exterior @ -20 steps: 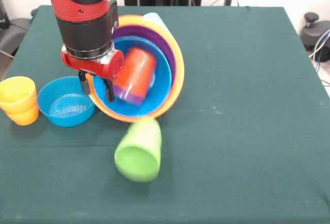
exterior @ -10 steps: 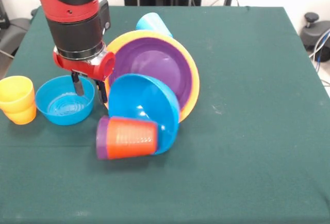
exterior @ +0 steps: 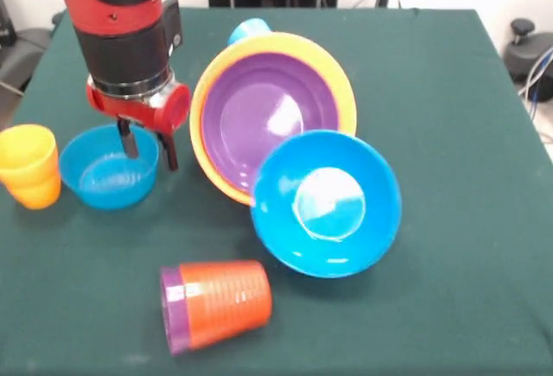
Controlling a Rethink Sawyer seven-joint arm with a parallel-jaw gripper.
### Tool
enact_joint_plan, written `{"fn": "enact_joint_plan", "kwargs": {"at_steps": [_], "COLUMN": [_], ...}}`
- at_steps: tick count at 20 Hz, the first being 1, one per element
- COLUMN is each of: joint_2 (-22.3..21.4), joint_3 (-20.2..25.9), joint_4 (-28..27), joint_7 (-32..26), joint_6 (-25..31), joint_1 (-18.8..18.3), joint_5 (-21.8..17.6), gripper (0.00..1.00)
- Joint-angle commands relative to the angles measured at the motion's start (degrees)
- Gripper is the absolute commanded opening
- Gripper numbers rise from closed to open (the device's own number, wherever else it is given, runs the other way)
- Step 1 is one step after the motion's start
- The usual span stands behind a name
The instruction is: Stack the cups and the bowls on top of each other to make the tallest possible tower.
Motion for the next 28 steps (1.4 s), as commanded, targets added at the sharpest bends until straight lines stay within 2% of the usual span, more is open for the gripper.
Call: {"fn": "enact_joint_plan", "kwargs": {"at_steps": [1,2,3,4,6,8,11,16,20,24,26,28], "joint_2": [-0.84,-1.58,-3.19,-5.54,-9.03,-10.92,-11.65,-10.86,-9.61,-11.28,-13.29,-14.68], "joint_3": [4.81,4.78,5.54,5.65,3.29,2.22,2.15,3.23,4.28,5.57,4.36,2.15], "joint_4": [0.13,0.73,2.62,5.97,11.68,14.2,15.86,16.75,17.42,20.53,22.77,24.35], "joint_7": [-1.6,-2.31,-3.62,-2.54,0.83,1.92,1.86,1.11,1.75,1.93,3.91,6.24], "joint_6": [4.13,3.07,-1.09,-6.26,-6.02,-4.99,-2.39,-2.17,-5.0,-12.57,-16.84,-14.74], "joint_1": [1.32,1.38,0.95,0.88,2.4,3.4,3.68,3.73,4.27,4.69,6.18,8.38], "joint_5": [-3.33,-4.05,-5.4,-6.3,-6.21,-6.45,-6.4,-6.79,-6.7,-8.43,-9.67,-8.78], "gripper": [1.0,1.0,1.0,1.0,1.0,1.0,1.0,1.0,1.0,1.0,1.0,1.0]}}
